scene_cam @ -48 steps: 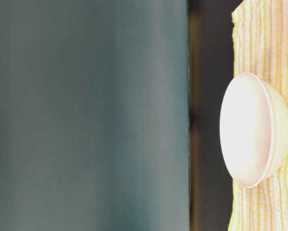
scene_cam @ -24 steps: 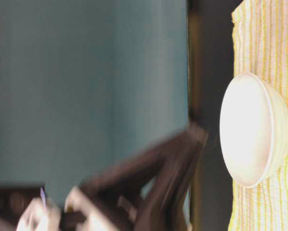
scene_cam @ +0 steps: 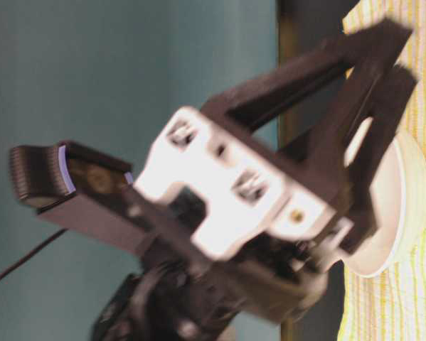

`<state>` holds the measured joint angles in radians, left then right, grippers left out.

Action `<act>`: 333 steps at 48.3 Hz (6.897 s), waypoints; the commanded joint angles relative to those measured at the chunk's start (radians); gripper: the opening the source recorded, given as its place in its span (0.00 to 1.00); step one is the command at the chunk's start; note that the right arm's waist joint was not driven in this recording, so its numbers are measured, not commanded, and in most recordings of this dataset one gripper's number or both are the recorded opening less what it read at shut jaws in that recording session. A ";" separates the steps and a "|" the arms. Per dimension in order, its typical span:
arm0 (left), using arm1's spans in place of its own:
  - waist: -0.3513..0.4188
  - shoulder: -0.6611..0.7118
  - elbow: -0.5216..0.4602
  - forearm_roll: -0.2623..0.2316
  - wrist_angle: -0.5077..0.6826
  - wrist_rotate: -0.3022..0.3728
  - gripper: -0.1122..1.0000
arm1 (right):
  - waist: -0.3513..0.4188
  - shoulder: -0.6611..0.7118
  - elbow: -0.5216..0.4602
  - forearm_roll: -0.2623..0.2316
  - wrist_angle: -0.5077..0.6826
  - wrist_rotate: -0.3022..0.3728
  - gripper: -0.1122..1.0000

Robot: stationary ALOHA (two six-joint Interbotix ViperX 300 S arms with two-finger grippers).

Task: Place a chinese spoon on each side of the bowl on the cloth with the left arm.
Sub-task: 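Move the left gripper over the right white spoon below the cloth, then lower the left gripper and close it on the right spoon's handle, then lift the spoon and carry it onto the cloth right of the bowl, then lower the spoon onto the cloth and open the left gripper, then move the left gripper back over the left white spoon, then lower the left gripper and grasp the left spoon's handle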

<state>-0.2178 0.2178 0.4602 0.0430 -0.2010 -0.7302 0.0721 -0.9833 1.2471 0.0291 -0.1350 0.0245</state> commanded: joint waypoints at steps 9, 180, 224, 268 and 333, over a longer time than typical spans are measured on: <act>0.017 0.123 -0.049 0.003 -0.130 0.003 0.80 | 0.000 0.005 -0.006 0.003 -0.006 0.006 0.19; 0.307 0.207 -0.365 0.003 0.422 0.531 0.61 | 0.000 0.011 0.008 0.002 -0.031 0.006 0.19; -0.015 -0.359 0.170 0.003 0.357 0.393 0.83 | 0.000 0.011 0.012 0.002 -0.029 0.008 0.19; -0.204 -0.414 0.505 0.003 0.252 0.060 0.83 | 0.000 0.014 0.015 0.003 -0.031 0.008 0.19; -0.132 -0.247 0.445 0.003 0.198 0.089 0.24 | 0.000 0.029 0.021 0.003 -0.077 0.008 0.19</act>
<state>-0.3497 -0.0031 0.9204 0.0414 -0.0138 -0.6473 0.0721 -0.9633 1.2747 0.0291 -0.2025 0.0261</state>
